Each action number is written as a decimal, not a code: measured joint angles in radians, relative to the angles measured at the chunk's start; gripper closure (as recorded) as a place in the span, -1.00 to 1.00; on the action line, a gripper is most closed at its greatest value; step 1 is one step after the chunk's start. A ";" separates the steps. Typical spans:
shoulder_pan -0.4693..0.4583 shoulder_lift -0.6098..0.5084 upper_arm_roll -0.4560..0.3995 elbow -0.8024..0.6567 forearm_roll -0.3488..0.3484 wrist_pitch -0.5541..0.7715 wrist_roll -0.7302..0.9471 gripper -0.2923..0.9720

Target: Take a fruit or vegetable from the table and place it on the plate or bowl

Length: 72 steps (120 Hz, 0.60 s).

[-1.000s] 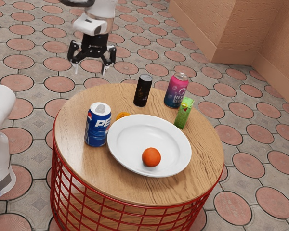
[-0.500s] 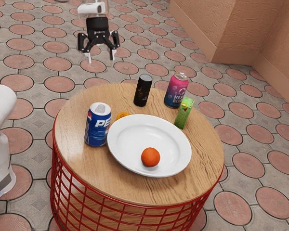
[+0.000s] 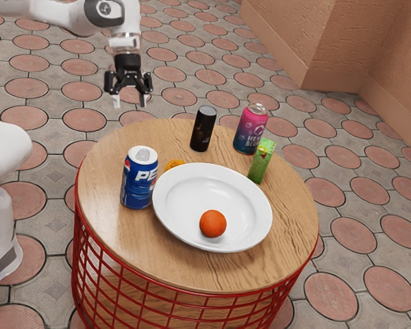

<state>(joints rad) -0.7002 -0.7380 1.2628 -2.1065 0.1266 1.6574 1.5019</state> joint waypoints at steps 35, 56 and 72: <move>-0.079 0.000 0.001 -0.037 0.003 0.028 0.023 -0.54; -0.134 0.000 -0.001 -0.049 -0.002 0.048 0.029 -0.54; -0.159 0.000 -0.009 -0.080 -0.013 0.065 0.028 -0.54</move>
<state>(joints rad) -0.8593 -0.7380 1.2533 -2.1860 0.1140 1.7221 1.5301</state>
